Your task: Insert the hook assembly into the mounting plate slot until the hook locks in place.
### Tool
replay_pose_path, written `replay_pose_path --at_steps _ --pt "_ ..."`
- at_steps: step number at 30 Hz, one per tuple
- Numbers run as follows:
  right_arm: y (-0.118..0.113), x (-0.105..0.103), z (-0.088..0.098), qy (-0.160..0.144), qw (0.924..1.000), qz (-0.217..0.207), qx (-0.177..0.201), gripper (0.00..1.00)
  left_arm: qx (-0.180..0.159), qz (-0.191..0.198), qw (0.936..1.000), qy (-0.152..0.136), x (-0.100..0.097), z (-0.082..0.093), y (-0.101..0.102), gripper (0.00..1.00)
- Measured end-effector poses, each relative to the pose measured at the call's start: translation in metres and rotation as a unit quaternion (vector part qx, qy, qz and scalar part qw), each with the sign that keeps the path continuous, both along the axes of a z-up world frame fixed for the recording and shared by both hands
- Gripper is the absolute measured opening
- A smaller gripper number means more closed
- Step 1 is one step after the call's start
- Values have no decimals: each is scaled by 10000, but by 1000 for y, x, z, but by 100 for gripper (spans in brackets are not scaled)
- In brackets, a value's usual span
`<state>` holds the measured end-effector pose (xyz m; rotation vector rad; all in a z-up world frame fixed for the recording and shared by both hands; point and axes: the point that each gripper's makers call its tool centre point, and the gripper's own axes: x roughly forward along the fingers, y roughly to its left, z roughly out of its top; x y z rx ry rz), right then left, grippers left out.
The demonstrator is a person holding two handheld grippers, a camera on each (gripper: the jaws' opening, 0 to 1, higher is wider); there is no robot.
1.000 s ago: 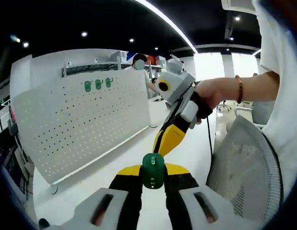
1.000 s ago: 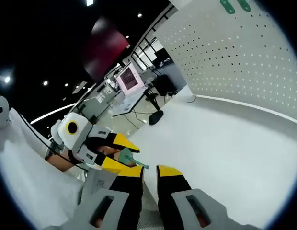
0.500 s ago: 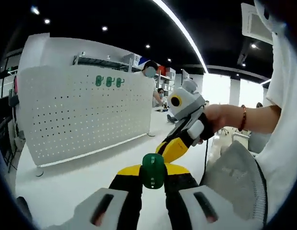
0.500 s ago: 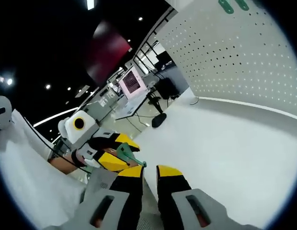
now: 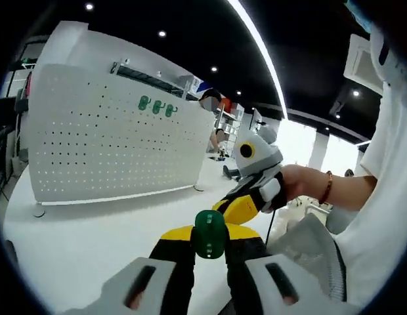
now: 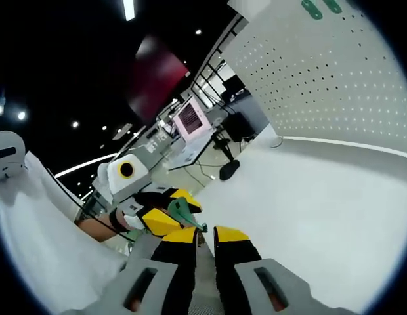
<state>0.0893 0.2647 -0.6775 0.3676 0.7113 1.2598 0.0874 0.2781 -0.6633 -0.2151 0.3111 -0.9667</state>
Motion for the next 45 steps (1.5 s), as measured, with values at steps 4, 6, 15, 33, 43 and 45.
replay_pose_path --at_steps 4,6,15,33,43,45 --pt "1 -2 0 -28 10000 30 35 8 -202 -72 9998 42 -1 5 -1 17" --pt "2 -5 1 -16 9999 75 84 8 -280 -172 9994 95 -4 6 -4 17" --pt "6 -19 12 15 9982 324 495 5 -827 -508 9936 575 -12 10 -7 17" --pt "9 -31 23 110 9937 582 950 4 -1818 -826 9702 1374 -21 13 -8 17" --pt "12 -34 28 158 9933 585 988 1 -2158 -840 9621 1439 -21 16 -6 17" --pt "13 -33 30 247 9930 531 1029 1 -2271 -865 9599 1399 -21 19 -6 18"
